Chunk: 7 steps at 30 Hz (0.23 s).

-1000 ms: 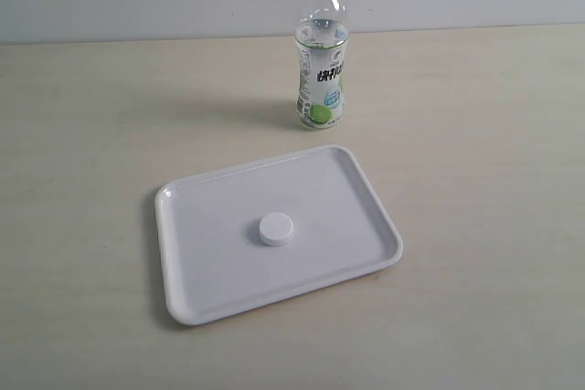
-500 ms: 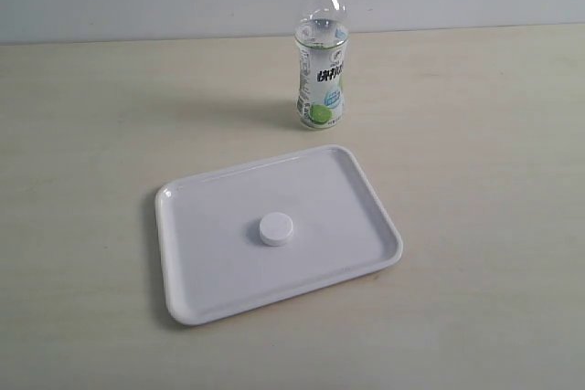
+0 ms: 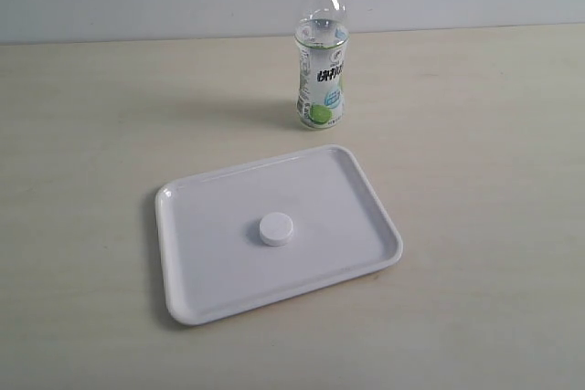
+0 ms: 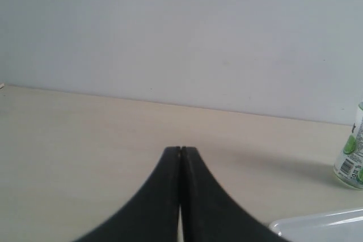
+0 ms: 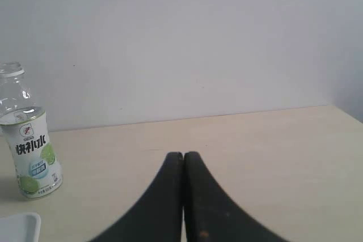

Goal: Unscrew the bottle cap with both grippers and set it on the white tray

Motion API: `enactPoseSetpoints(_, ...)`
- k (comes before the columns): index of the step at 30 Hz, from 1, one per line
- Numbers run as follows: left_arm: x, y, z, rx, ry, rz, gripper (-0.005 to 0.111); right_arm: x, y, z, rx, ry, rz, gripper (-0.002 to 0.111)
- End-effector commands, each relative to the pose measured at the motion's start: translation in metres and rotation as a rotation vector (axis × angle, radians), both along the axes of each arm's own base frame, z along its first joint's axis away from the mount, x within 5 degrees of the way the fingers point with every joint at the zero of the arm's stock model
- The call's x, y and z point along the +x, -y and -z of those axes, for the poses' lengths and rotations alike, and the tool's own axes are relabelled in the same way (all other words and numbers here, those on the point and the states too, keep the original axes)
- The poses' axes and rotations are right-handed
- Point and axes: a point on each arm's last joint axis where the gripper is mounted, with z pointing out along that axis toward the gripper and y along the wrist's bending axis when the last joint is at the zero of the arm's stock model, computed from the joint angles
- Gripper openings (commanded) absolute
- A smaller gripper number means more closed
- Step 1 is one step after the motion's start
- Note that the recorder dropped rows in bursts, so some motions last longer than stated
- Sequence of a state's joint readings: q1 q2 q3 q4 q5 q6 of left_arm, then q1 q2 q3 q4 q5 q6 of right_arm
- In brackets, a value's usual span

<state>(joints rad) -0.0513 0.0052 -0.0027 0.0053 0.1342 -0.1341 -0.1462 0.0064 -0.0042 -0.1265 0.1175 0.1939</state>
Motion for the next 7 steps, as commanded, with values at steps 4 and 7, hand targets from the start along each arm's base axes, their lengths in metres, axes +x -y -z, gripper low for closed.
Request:
enactPoseSetpoints(4,-0.0003,-0.0002,0.0005,0.000,0.004,-0.004,0.000,-0.0004,0.0003,0.0012,-0.007,0.000,0.005,0.000)
enactPoseSetpoints(7,-0.0003,-0.0002,0.0005,0.000,0.004,-0.004,0.000,-0.0005,0.0004,0.0024,-0.005,-0.013,0.007,0.000)
